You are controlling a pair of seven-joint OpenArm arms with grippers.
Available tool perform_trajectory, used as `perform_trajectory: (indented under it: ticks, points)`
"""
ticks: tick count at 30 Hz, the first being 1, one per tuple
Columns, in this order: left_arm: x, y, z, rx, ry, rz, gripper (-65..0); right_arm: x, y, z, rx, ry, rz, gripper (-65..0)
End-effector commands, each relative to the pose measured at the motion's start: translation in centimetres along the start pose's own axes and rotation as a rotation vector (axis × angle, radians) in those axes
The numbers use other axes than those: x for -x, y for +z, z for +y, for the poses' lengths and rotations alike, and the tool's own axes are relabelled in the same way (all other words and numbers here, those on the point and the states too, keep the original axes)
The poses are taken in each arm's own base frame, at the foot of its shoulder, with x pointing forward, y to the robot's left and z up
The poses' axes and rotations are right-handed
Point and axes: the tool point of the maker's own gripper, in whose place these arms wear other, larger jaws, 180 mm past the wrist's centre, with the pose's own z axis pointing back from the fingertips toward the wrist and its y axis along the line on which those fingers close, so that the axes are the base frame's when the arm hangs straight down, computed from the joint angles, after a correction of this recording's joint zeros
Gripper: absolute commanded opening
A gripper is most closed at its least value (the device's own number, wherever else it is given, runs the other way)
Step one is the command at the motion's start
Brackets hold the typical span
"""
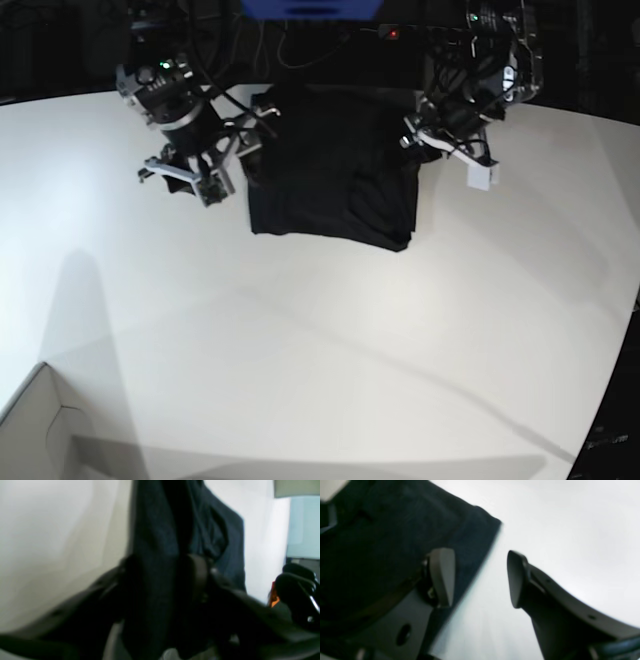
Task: Layout the t-shirt on the table in an organized manner, then fold the t-shirt properly
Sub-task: 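Grasp the bundle's side with the left gripper, then push the bundle with the left gripper to square it, then release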
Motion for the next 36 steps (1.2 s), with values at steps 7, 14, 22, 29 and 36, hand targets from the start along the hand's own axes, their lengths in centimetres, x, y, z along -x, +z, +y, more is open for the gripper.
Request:
perform_trajectory:
  ticks: [7,14,22,29,36]
  points:
    - [-0.7,0.6,1.4,-0.045,-0.039,0.017,-65.0,-1.0,0.9,-5.5,0.145,-0.027,-0.045,-31.4]
    - [-4.0,-1.7,1.7,-0.063,-0.151,0.045,-64.7,0.1,2.8,-12.1,0.332,-0.077,-0.029,-31.4]
    - [-8.4,-6.9,-1.0,-0.101,-0.514,0.154,-64.7,1.1,6.6,-19.6,0.564,-0.152,-0.034,-31.4]
    - [-8.5,-11.9,-9.1,0.11,-1.035,0.274,-64.7,2.0,7.5,-20.3,0.594,-0.164,-0.015,-31.4]
    - [-3.3,-15.4,-12.8,0.28,-1.425,0.398,-64.7,2.9,8.8,-21.6,0.644,-0.183,-0.001,-31.4]
